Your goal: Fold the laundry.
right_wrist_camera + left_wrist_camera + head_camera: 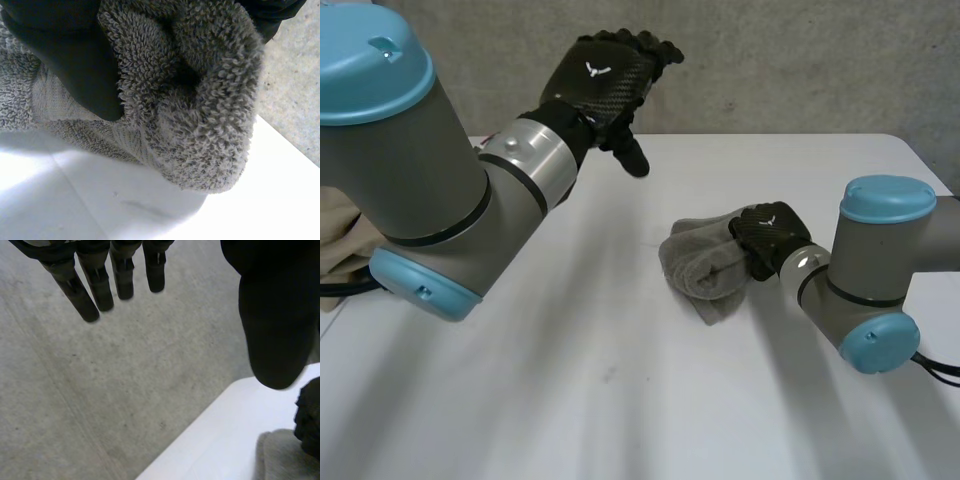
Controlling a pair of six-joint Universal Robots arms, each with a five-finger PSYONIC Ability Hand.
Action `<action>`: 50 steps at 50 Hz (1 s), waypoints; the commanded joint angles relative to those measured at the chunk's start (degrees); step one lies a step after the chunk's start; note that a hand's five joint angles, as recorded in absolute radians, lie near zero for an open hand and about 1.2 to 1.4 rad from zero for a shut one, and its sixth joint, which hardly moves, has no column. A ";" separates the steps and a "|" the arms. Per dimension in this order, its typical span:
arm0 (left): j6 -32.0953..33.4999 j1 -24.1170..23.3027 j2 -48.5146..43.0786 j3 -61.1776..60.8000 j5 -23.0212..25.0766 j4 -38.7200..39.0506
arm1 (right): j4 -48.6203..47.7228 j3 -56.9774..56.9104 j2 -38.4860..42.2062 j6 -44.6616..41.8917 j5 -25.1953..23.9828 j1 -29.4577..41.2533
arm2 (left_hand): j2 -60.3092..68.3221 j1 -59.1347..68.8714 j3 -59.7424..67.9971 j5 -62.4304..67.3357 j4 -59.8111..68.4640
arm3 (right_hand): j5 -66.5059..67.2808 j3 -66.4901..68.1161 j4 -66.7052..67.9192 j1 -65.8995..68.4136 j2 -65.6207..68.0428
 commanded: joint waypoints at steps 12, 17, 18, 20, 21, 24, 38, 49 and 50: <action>0.38 -0.49 0.22 -1.02 0.20 -2.01 | 2.66 5.56 -4.51 0.16 -1.85 -2.21 | -3.55 -2.30 -3.39 -3.66 -3.29 | -43.12 -40.11 -40.22 -39.90 -40.03; 0.38 -0.49 0.66 -1.20 0.38 -2.01 | 5.30 6.70 -8.64 1.56 -1.94 -4.75 | -3.55 -2.30 -3.39 -3.66 -3.29 | -49.37 -46.36 -46.46 -46.14 -46.27; 0.38 -0.58 0.75 -0.94 0.38 -2.01 | 5.91 6.62 -10.65 4.26 -1.51 -5.45 | -3.55 -2.30 -3.39 -3.66 -3.29 | -51.23 -48.22 -48.33 -48.01 -48.14; 0.38 -0.67 0.92 -0.85 0.38 -2.01 | 6.45 6.53 -12.25 8.92 -0.80 -6.25 | -3.55 -2.30 -3.39 -3.66 -3.29 | -51.23 -48.22 -48.33 -48.01 -48.14; 0.38 -0.67 1.01 -0.85 0.38 -2.01 | 6.80 6.36 -13.04 11.64 -0.36 -6.51 | -3.55 -2.30 -3.39 -3.66 -3.29 | -51.23 -48.22 -48.33 -48.01 -48.14; 0.30 -1.02 1.45 -0.85 0.29 -2.01 | 8.29 6.27 -14.89 22.63 0.52 -9.76 | -3.55 -2.30 -3.39 -3.66 -3.29 | -51.23 -48.22 -48.33 -48.01 -48.14; -0.23 -1.20 1.98 -1.81 0.73 -1.75 | 7.87 3.02 0.40 31.80 -1.07 -9.51 | -3.55 -2.30 -3.39 -3.66 -3.29 | -46.54 -43.54 -43.64 -43.32 -43.45; -0.32 -1.11 3.21 -2.96 0.73 -0.96 | 0.65 -5.33 4.27 32.41 4.55 -11.17 | -3.55 -2.30 -3.39 -3.66 -3.29 | 18.77 21.78 21.67 21.99 21.86; -0.32 -1.11 3.30 -2.96 0.73 -0.87 | -0.31 -6.47 4.62 32.67 5.61 -11.78 | -3.55 -2.30 -3.39 -3.66 -3.29 | 18.77 21.78 21.67 21.99 21.86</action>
